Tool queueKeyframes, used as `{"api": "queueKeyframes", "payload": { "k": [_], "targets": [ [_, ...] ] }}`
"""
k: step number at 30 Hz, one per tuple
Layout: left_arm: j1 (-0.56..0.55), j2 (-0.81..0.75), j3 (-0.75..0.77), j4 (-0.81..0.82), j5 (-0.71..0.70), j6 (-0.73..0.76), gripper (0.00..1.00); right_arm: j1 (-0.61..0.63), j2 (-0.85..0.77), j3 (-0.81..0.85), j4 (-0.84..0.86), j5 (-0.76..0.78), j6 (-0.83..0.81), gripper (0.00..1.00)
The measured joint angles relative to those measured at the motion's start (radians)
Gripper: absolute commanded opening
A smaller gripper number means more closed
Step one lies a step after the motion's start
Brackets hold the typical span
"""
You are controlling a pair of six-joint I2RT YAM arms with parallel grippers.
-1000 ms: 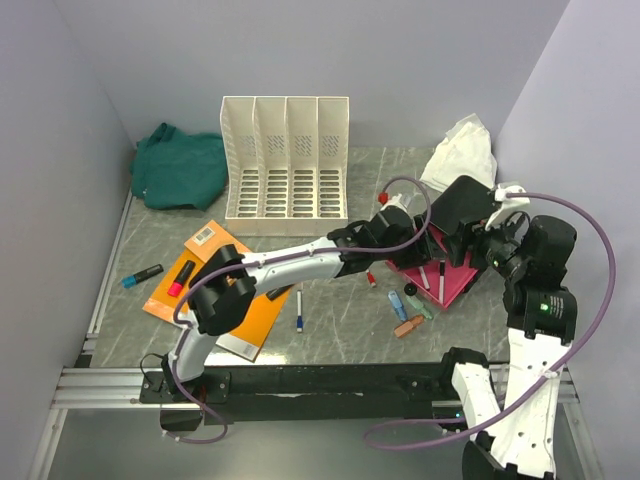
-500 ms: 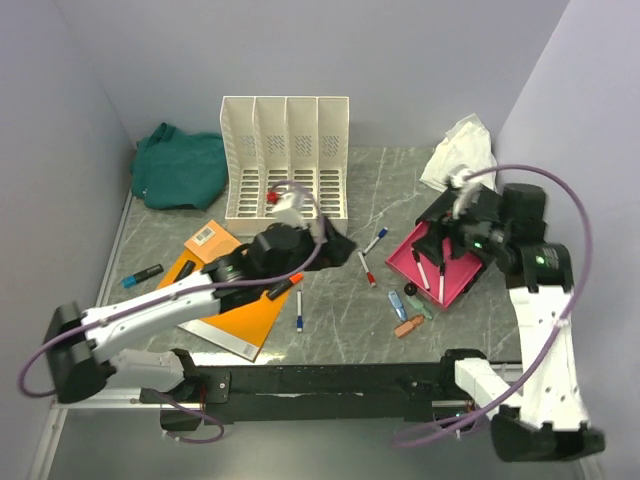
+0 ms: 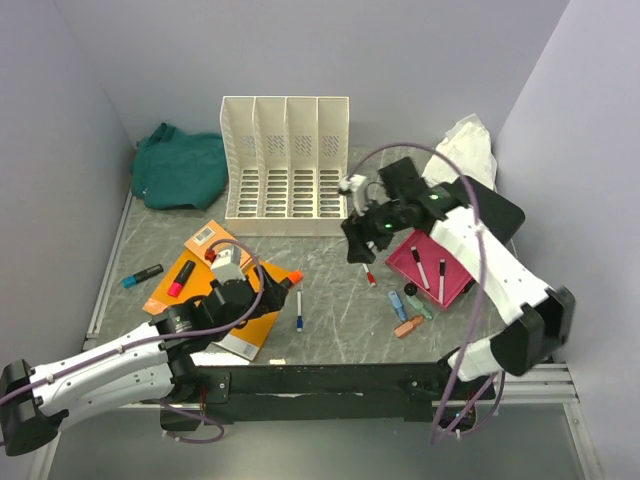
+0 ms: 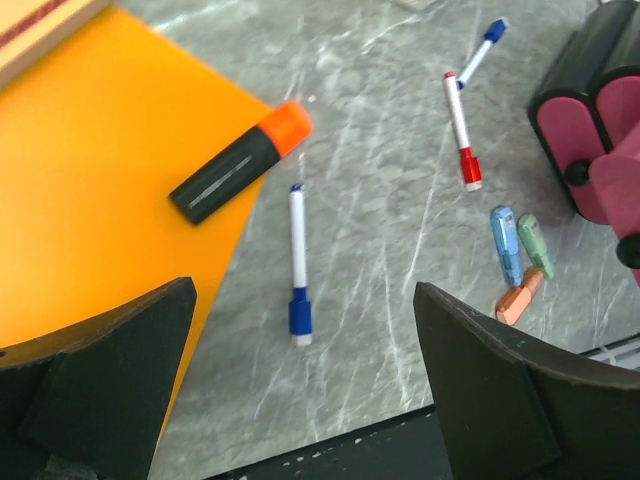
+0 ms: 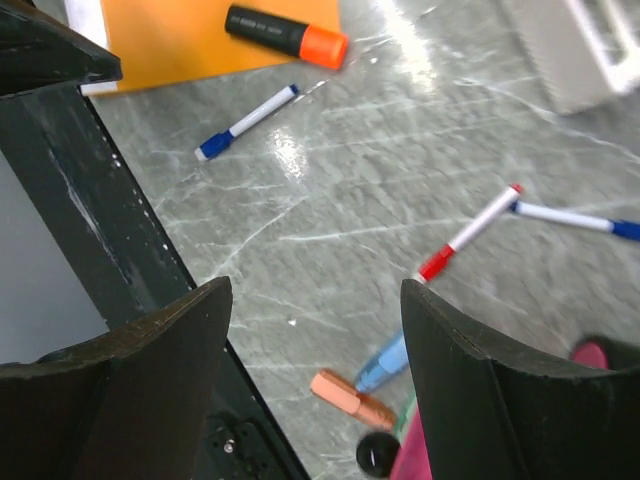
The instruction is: Organize the desk
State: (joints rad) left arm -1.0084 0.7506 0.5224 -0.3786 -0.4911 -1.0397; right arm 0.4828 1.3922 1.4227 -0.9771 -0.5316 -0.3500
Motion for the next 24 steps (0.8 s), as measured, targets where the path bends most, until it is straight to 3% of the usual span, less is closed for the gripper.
{"api": "queueKeyframes", "payload": {
  "k": [5,12,24],
  "targets": [
    [0.000,-0.051,-0.071,-0.013,-0.002,-0.076,0.97,0.088,0.142,0.020,0.036,0.063,0.029,0.76],
    [0.000,-0.008,-0.079,-0.005,0.006,-0.084,0.97,0.104,0.229,0.023,0.080,0.172,-0.005,0.77],
    [0.000,0.062,-0.131,0.106,0.057,-0.090,0.96,0.128,0.334,-0.054,0.187,0.446,0.024,0.67]
  ]
}}
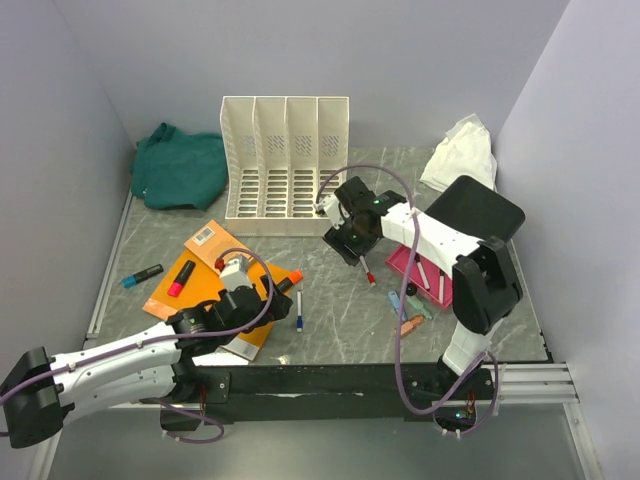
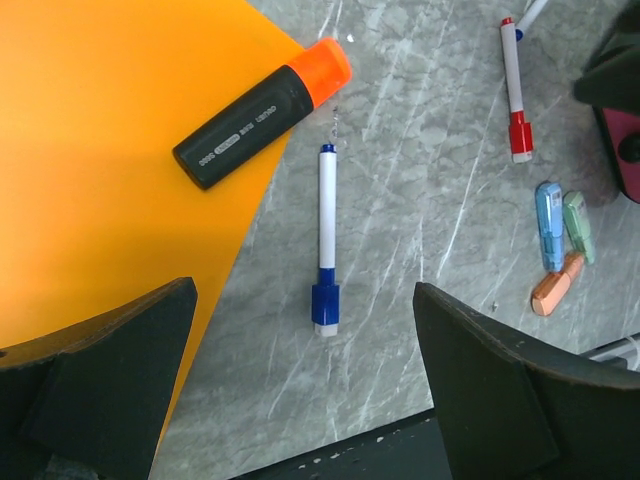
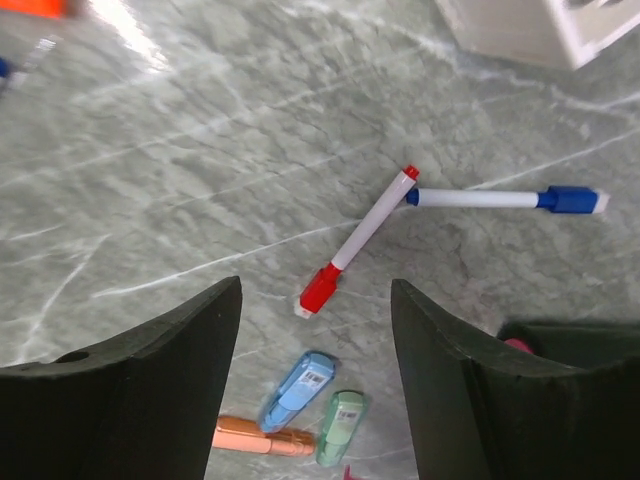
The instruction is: Organize the desk
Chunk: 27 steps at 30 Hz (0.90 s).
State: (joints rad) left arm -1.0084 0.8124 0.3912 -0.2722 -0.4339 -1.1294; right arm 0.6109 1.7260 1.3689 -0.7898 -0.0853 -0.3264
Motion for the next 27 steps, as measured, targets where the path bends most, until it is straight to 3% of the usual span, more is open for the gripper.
{"api": "queueKeyframes", "payload": {
  "k": [12,27],
  "targets": [
    [0.000,0.002,-0.028,0.044,0.019,-0.008,0.96,0.005,0.074,-0.117,0.072,0.067,0.053,0.63],
    [0.000,0.021,-0.028,0.070,0.028,-0.012,0.95,-0.013,0.149,-0.132,0.109,0.077,0.075,0.58]
  ]
}}
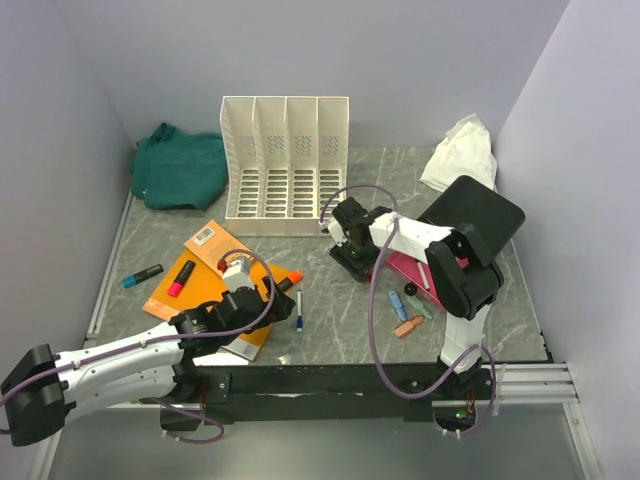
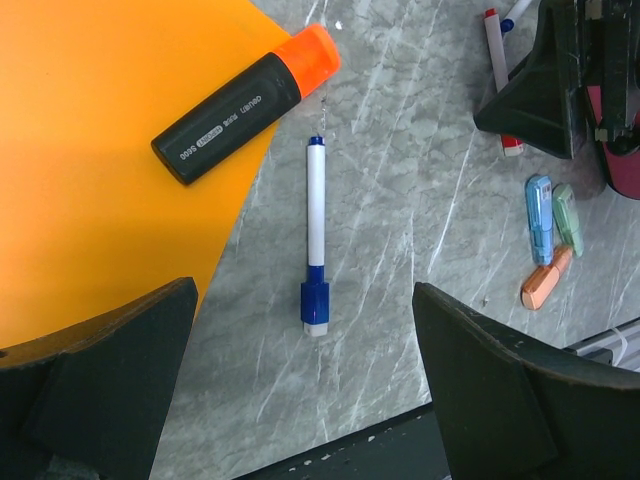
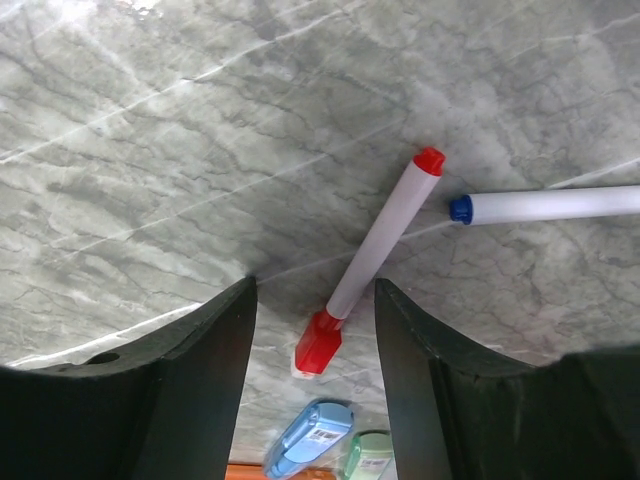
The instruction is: Organize the desk
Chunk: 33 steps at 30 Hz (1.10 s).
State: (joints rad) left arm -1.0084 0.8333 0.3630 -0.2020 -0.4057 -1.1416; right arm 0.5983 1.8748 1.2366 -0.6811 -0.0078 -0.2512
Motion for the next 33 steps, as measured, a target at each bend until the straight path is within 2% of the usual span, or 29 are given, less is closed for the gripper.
{"api": "queueKeyframes", "payload": {
  "k": [15,22,33],
  "targets": [
    [0.000,0.035,0.000,0.028,0.022,0.000,0.95,-0.045,0.000,0.002,0.007,0.012,0.000,0.57],
    [0.000,0.061,0.000,0.040,0.037,0.003,0.95,-0.069,0.031,0.037,-0.011,-0.043,0.000,0.40],
    [0.000,0.082,0.003,0.042,0.052,0.004,0.95,-0.050,0.034,0.039,-0.014,-0.055,-0.004,0.08]
  ]
}}
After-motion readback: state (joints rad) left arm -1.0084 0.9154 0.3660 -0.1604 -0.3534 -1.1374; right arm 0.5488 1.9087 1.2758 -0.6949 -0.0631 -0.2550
